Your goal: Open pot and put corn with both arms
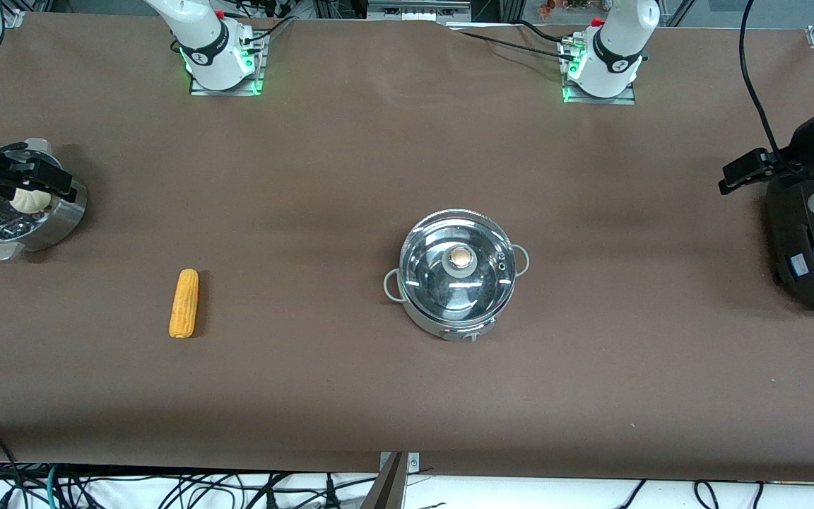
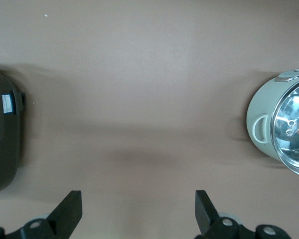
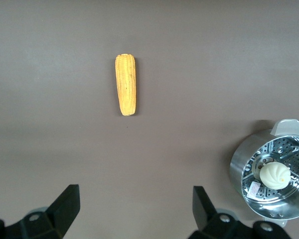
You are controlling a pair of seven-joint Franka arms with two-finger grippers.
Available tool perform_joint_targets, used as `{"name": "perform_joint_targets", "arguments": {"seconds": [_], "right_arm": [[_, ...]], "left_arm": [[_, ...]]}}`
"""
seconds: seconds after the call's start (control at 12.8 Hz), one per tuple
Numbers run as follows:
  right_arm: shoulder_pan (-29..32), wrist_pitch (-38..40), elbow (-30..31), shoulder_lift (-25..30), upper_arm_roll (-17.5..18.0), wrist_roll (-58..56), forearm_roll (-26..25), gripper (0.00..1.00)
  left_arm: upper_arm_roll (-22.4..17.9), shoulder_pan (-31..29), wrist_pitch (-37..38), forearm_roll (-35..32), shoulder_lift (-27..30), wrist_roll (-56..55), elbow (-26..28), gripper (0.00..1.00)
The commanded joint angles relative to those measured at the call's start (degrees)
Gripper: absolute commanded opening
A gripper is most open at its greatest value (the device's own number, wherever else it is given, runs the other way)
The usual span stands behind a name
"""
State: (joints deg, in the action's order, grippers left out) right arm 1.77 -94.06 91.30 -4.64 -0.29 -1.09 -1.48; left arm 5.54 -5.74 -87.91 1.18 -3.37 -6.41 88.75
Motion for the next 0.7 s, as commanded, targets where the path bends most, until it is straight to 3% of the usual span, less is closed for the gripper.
{"name": "perform_joint_targets", "arguments": {"seconds": [0.0, 0.62], "right_arm": [[0.2, 0.8, -1.2, -0.2, 0.0, -0.1, 0.0, 1.0], [0.3, 0.8, -1.2, -0.2, -0.1, -0.8, 0.0, 1.0]], "left_arm": [[0.1, -0.3, 0.7, 0.4, -0.1, 1.1, -0.5, 1.0], [0.1, -0.3, 0.7, 0.4, -0.1, 1.1, -0.5, 1.0]]}}
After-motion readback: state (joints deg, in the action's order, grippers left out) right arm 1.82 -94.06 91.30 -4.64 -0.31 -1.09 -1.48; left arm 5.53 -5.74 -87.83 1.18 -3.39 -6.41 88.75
